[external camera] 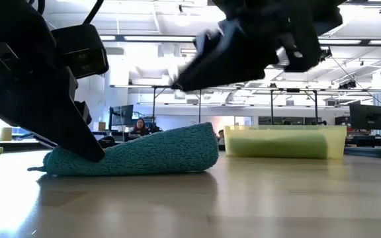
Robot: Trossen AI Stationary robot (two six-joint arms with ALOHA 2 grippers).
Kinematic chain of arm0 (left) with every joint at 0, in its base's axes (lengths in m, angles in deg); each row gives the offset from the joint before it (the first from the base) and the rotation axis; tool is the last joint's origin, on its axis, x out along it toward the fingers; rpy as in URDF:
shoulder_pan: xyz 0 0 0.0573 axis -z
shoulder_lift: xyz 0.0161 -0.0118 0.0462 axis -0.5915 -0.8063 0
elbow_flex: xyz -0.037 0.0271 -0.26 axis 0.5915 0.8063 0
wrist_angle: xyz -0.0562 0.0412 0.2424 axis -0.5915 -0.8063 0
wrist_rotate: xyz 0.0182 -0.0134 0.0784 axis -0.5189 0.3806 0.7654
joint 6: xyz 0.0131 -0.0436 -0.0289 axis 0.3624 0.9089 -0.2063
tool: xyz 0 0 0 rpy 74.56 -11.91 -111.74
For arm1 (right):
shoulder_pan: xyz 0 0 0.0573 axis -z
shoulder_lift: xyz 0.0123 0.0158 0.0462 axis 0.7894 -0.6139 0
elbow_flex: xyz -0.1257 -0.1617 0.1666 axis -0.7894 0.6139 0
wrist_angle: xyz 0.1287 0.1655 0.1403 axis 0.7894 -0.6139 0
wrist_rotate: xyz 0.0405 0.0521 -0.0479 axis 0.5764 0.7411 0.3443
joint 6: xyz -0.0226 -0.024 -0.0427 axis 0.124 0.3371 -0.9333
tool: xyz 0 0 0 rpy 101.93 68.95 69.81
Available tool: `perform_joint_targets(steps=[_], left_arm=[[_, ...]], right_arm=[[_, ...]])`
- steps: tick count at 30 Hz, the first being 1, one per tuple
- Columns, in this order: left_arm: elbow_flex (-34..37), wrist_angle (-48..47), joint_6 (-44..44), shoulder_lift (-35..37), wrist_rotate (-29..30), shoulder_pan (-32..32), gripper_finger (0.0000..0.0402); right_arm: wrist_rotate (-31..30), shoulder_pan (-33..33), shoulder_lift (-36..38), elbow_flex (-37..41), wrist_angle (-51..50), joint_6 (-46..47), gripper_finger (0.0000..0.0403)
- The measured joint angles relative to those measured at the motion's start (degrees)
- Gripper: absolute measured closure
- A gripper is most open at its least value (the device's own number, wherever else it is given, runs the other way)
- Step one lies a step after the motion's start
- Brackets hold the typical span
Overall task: Roll microfiber towels into tight, uniform cylinder then place into a basket
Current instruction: Put the rolled blue microfiber towel into the yellow bin
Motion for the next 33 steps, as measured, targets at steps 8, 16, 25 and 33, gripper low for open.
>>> perform_joint_targets(steps=[8,16,25,33], left_arm=[[0.04,0.63,1.54,-0.1,0.34,0.02,0.0275],[0.04,0.85,2.8,-0.15,0.96,0.07,0.0275],[0.04,0.86,2.83,-0.17,1.42,0.07,0.0275],[0.1,0.77,2.83,0.95,1.43,0.05,0.0275]], right_arm=[[-2.55,-1.46,-7.93,-0.11,14.81,9.01,0.0227],[-0.82,-0.83,-12.15,-0.12,17.61,12.72,0.0177],[-0.6,0.3,-15.53,-0.16,18.58,14.02,0.0198],[0.12,1.04,-16.25,-0.49,15.49,17.72,0.0238]])
